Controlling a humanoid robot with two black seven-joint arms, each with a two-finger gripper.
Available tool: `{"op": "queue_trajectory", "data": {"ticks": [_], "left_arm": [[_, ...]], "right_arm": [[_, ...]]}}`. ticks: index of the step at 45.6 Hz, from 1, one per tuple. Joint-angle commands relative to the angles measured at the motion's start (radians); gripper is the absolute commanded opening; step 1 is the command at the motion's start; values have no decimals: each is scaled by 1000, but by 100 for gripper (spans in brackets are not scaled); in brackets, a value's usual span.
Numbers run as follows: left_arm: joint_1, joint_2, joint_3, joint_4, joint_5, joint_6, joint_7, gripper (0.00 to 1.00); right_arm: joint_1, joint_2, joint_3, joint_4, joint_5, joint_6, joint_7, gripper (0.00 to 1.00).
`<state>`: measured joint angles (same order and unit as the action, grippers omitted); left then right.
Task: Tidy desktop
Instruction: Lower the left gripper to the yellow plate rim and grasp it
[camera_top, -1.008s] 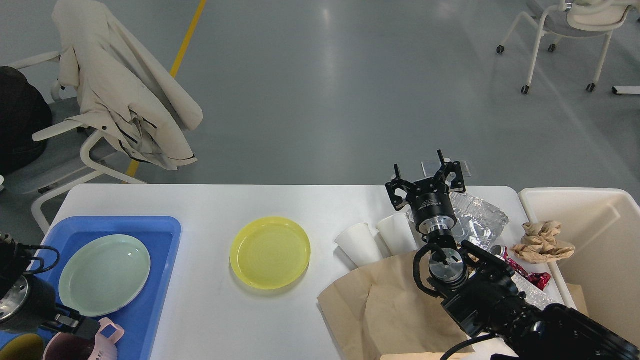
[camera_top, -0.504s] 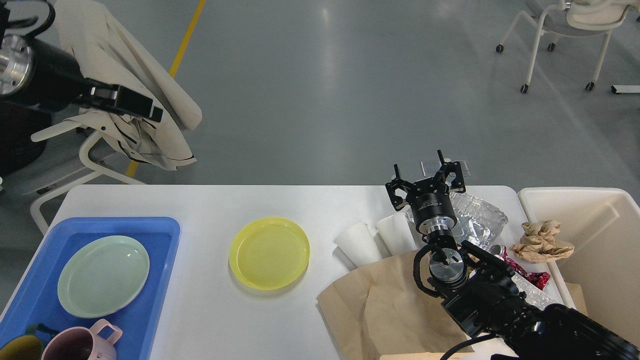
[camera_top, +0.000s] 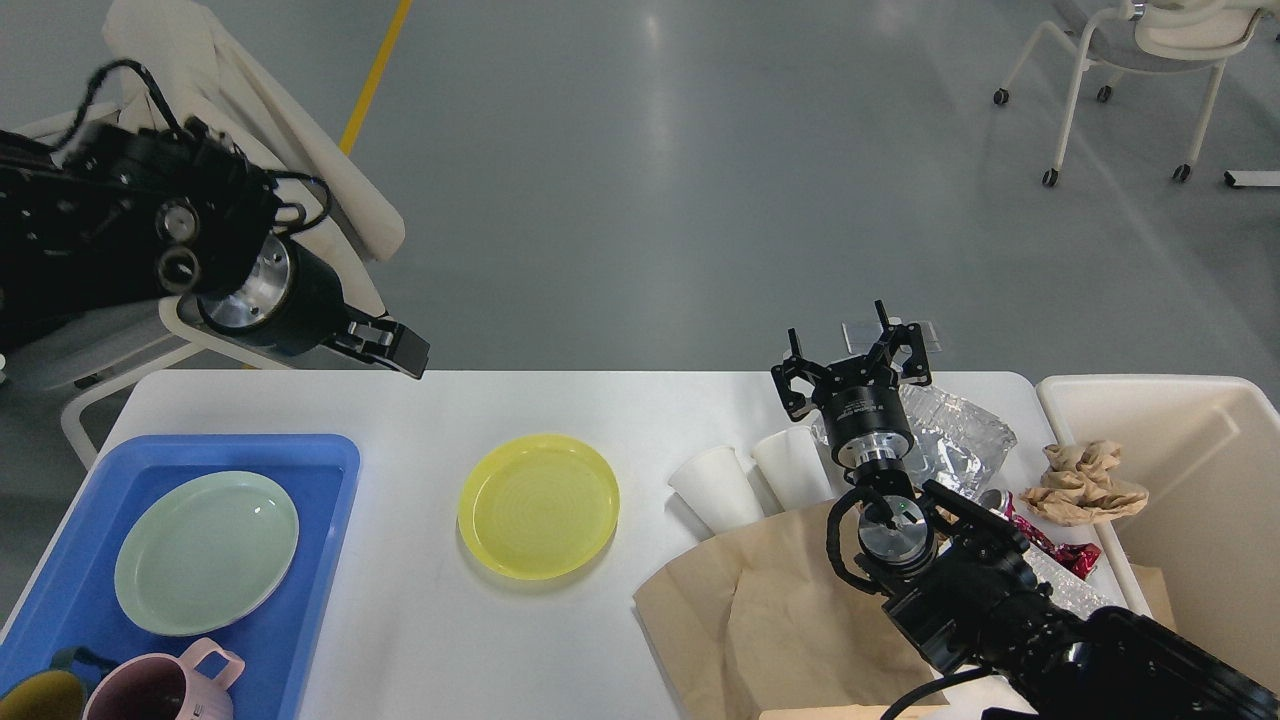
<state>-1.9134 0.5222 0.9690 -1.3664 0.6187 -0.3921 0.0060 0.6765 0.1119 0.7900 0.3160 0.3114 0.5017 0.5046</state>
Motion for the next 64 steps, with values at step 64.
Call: {"op": "queue_trajectory", "data": {"ticks": [64], "left_arm": [[706, -410, -113, 550, -93, 314, 226, 65]], "right_arm": [[0, 0, 0, 0, 0, 0, 0, 100]]}}
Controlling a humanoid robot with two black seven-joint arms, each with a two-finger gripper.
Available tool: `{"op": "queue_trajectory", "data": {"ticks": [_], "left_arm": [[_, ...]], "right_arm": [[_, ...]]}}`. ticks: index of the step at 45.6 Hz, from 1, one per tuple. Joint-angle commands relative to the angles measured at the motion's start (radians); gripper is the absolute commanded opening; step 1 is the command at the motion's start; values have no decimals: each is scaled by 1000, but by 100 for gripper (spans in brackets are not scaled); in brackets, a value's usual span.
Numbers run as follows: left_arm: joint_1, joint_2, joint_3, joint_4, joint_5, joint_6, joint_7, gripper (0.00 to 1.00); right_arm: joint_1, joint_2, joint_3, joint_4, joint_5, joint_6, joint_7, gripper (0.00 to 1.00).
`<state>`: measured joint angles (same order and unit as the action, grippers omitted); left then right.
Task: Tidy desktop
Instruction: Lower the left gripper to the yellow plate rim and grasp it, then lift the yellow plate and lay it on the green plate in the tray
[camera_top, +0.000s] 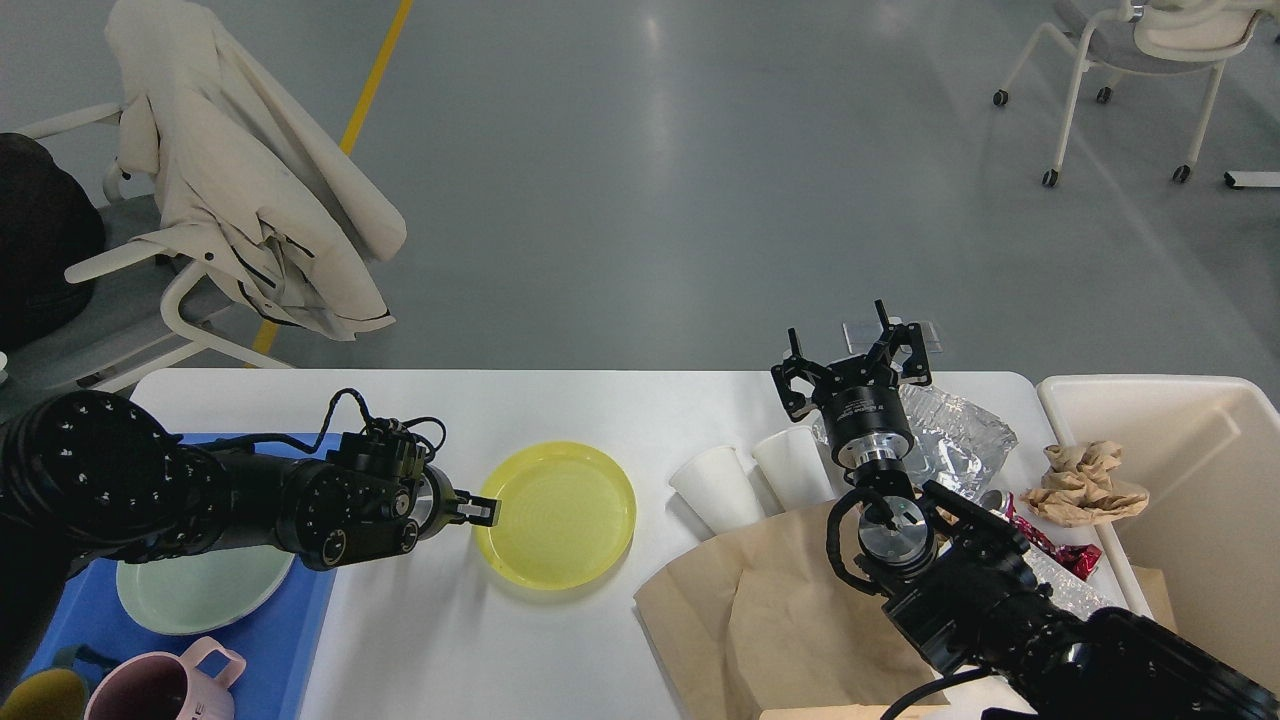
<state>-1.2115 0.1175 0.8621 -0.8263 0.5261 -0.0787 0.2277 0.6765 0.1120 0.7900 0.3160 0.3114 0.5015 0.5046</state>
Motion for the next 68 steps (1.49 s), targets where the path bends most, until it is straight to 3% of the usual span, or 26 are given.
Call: {"op": "queue_trajectory", "data": {"ticks": [1, 28, 37, 42, 47, 58, 68], "left_arm": [[9, -7, -9, 15, 0, 0, 4, 65], [39, -32, -64, 24, 6, -3, 28, 64], [58, -53, -60, 42, 11, -3, 32, 44], [56, -55, -58, 42, 14, -4, 30, 16], [55, -55, -58, 44, 18, -3, 30, 1], [43, -50, -74, 36, 20, -7, 21, 0], [-65, 63, -118, -86, 17, -78, 18, 0]], "right_arm": [[0, 0, 0, 0, 0, 0, 0, 100], [0, 0, 0, 0, 0, 0, 0, 100], [0, 0, 0, 0, 0, 0, 0, 100], [0, 0, 0, 0, 0, 0, 0, 100], [0, 0, 0, 0, 0, 0, 0, 100], [0, 0, 0, 0, 0, 0, 0, 100], [0, 0, 0, 0, 0, 0, 0, 100]]}}
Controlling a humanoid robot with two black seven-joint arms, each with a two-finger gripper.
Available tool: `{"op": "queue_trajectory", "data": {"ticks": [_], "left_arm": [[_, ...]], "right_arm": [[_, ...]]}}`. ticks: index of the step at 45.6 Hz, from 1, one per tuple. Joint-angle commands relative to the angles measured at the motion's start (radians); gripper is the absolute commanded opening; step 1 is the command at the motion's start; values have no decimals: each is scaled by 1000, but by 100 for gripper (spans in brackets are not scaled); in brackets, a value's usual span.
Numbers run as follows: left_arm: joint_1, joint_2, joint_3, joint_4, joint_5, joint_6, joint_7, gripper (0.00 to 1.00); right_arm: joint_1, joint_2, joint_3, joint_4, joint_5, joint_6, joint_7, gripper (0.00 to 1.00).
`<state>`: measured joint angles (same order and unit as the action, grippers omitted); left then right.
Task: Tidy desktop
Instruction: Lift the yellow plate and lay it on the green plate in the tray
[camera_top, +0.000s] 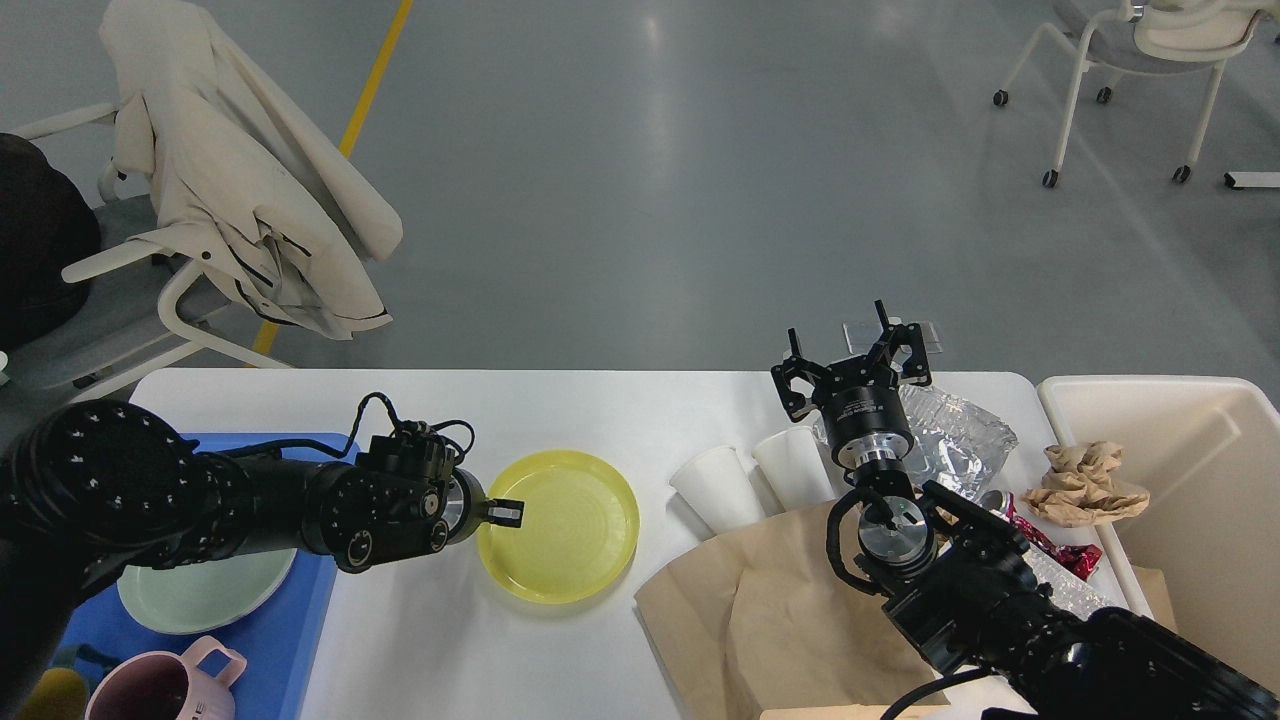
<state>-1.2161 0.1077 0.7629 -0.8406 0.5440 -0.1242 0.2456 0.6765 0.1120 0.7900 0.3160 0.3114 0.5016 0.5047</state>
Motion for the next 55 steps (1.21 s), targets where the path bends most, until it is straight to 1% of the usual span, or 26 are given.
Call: {"op": "queue_trajectory", "data": {"ticks": [1, 10, 12, 14, 19, 22, 24, 26, 30, 35, 37, 39, 44, 47, 51, 55], "left_arm": [[-75, 90, -20, -92, -1, -35, 0, 0], [-318, 309, -24, -405, -6, -78, -2, 0], [-373, 354, -25, -446, -6, -104, -2, 0], [-431, 403, -31, -483, -7, -149, -3, 0], [-568, 538, -91, -522, -13, -299, -3, 0], [-606, 608, -142, -514, -13, -395, 0, 0], [-612, 644, -157, -497, -3, -445, -2, 0], [-608, 671, -157, -476, 8, -471, -5, 0], [-580, 733, -146, -459, 121, -476, -14, 0], [-470, 878, -157, -454, 342, -468, -78, 0], [-422, 915, -168, -436, 428, -451, -107, 0], [-372, 934, -183, -399, 488, -428, -146, 0], [-264, 935, -197, -263, 577, -393, -258, 0], [-208, 932, -191, -168, 594, -376, -311, 0], [-108, 900, -188, -60, 602, -316, -370, 0], [-31, 856, -186, 18, 599, -269, -402, 0]], "right_arm": [[0, 0, 0, 0, 0, 0, 0, 100], [0, 0, 0, 0, 0, 0, 0, 100], [0, 0, 0, 0, 0, 0, 0, 100], [0, 0, 0, 0, 0, 0, 0, 100], [0, 0, 0, 0, 0, 0, 0, 100], [0, 0, 0, 0, 0, 0, 0, 100], [0, 0, 0, 0, 0, 0, 0, 100], [0, 0, 0, 0, 0, 0, 0, 100], [0, 0, 0, 0, 0, 0, 0, 100], [0, 0, 0, 0, 0, 0, 0, 100], [0, 0, 0, 0, 0, 0, 0, 100], [0, 0, 0, 0, 0, 0, 0, 100], [0, 0, 0, 0, 0, 0, 0, 100], [0, 0, 0, 0, 0, 0, 0, 100], [0, 0, 0, 0, 0, 0, 0, 100], [0, 0, 0, 0, 0, 0, 0, 100]]}}
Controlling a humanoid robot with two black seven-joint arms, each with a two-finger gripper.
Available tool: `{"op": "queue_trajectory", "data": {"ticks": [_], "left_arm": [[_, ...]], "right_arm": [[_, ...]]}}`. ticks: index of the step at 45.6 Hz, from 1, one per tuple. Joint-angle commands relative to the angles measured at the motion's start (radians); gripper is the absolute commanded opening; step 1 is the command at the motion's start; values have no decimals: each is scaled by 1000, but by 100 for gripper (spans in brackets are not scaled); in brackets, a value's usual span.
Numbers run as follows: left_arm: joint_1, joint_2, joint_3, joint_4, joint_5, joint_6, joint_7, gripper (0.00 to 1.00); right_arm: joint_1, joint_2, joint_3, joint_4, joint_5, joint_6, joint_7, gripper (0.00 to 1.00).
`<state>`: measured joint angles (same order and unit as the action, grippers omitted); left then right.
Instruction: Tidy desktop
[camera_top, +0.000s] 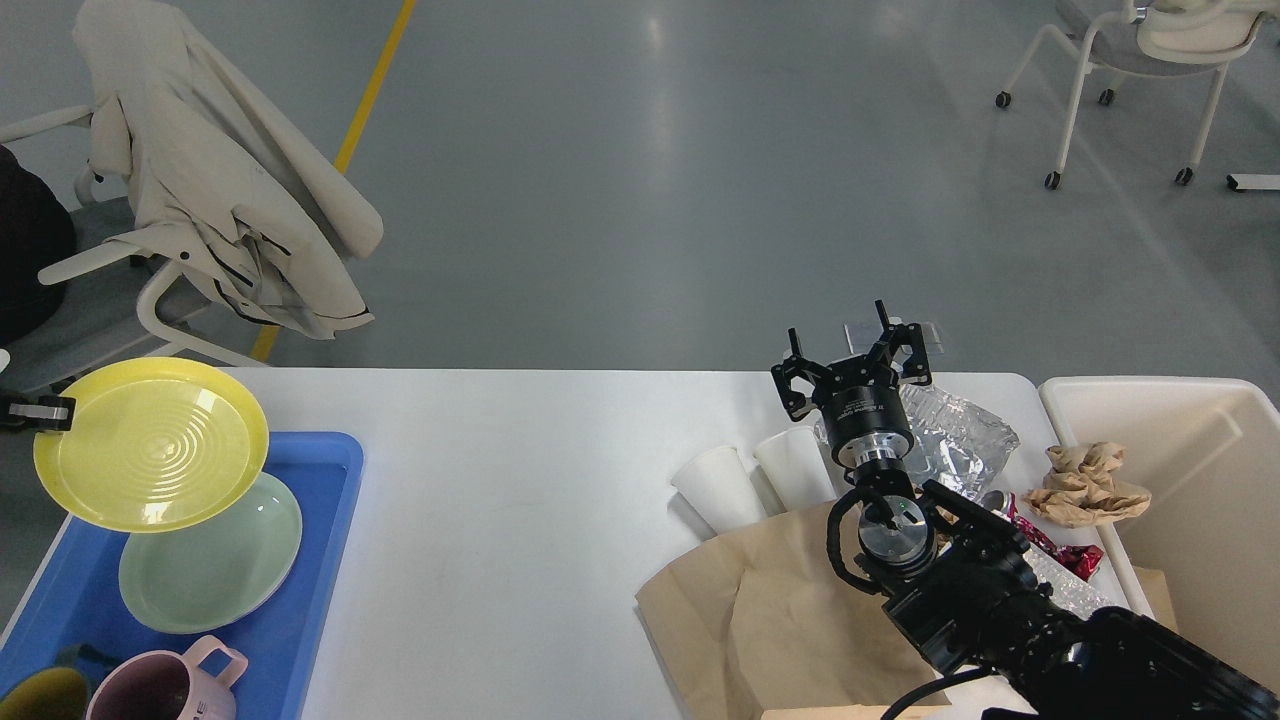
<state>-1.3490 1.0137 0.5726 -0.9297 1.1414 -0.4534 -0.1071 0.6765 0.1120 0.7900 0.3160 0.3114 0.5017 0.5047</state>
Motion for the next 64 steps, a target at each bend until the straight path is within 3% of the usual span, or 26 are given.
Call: {"op": "queue_trajectory", "data": {"ticks": [1, 21, 31, 38, 43, 55, 60, 64], "left_arm": [[114, -58, 4, 121, 0, 65, -52, 0], [297, -142, -5, 180, -29, 189, -45, 0], [323, -161, -5, 183, -35, 190, -43, 6], [330, -168, -7, 183, -66, 191, -45, 19], [330, -178, -5, 184, -114, 191, -45, 41], [300, -175, -20, 183, -178, 156, -80, 60], [214, -152, -46, 183, -186, 62, -129, 70], [101, -100, -85, 181, -187, -65, -167, 76]], "right_arm": [[0, 0, 0, 0, 0, 0, 0, 100], [0, 0, 0, 0, 0, 0, 0, 100], [0, 0, 0, 0, 0, 0, 0, 100], [0, 0, 0, 0, 0, 0, 0, 100], [0, 0, 0, 0, 0, 0, 0, 100], [0, 0, 0, 0, 0, 0, 0, 100], [0, 0, 0, 0, 0, 0, 0, 100], [0, 0, 0, 0, 0, 0, 0, 100]]}}
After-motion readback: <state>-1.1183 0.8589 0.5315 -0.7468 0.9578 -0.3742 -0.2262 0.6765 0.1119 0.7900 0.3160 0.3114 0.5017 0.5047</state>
